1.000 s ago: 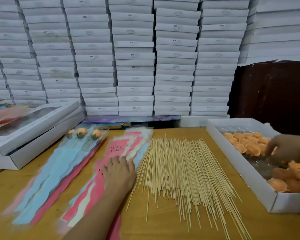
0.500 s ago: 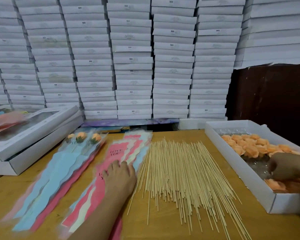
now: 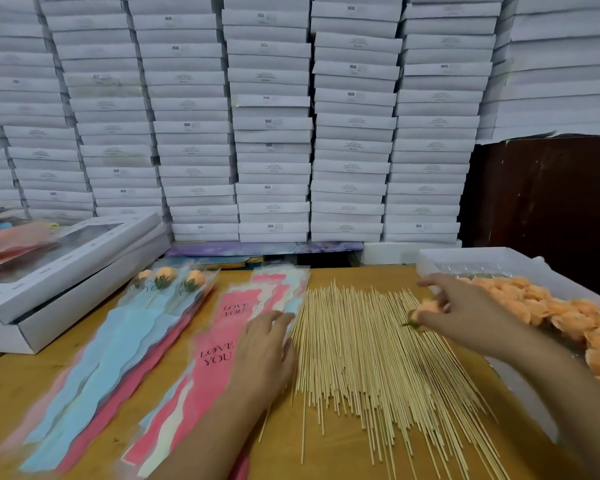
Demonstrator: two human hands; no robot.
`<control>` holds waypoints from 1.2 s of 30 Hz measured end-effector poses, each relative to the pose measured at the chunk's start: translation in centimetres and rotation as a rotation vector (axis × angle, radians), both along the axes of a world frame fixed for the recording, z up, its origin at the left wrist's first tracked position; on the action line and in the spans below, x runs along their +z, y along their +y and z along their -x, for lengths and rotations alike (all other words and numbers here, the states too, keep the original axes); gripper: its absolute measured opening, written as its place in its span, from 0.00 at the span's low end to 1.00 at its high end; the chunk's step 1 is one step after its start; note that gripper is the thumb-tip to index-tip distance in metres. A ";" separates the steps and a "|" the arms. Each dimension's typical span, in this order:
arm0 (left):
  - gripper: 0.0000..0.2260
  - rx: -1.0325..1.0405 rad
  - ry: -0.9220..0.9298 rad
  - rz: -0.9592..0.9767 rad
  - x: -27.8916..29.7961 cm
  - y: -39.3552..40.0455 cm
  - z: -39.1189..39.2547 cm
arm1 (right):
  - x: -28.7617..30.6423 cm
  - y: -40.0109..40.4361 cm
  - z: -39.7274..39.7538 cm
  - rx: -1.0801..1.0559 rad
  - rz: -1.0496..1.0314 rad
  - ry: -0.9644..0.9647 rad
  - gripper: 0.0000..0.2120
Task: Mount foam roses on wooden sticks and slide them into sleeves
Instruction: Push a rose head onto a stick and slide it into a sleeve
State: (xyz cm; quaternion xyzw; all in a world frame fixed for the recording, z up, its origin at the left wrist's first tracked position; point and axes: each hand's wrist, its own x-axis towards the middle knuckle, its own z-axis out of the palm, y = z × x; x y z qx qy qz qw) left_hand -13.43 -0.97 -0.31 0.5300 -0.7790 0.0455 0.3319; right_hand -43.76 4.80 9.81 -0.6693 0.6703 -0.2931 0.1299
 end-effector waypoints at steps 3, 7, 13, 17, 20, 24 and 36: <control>0.23 -0.154 -0.025 -0.029 0.0 0.3 0.1 | -3.1 -0.8 -5.0 0.125 -0.068 -0.064 0.30; 0.29 -0.301 -0.111 -0.119 0.0 0.9 0.5 | -6.5 -2.0 -9.3 0.184 -0.112 -0.094 0.33; 0.20 -0.349 -0.087 -0.141 -0.1 0.6 0.9 | -7.9 -3.3 -11.5 0.199 -0.062 -0.255 0.32; 0.17 -0.355 0.024 -0.195 -0.2 0.4 0.6 | -7.8 -3.3 -11.4 0.233 -0.039 -0.258 0.28; 0.13 -0.316 0.133 -0.204 -0.1 0.4 0.4 | -7.3 -3.1 -10.6 0.110 0.049 -0.220 0.21; 0.15 -0.262 0.239 -0.232 -0.1 0.3 0.3 | -7.2 -2.8 -8.5 -0.175 0.047 0.090 0.14; 0.14 -0.218 0.497 -0.312 0.3 0.3 0.3 | -8.7 -3.0 -7.9 -0.269 -0.125 0.125 0.17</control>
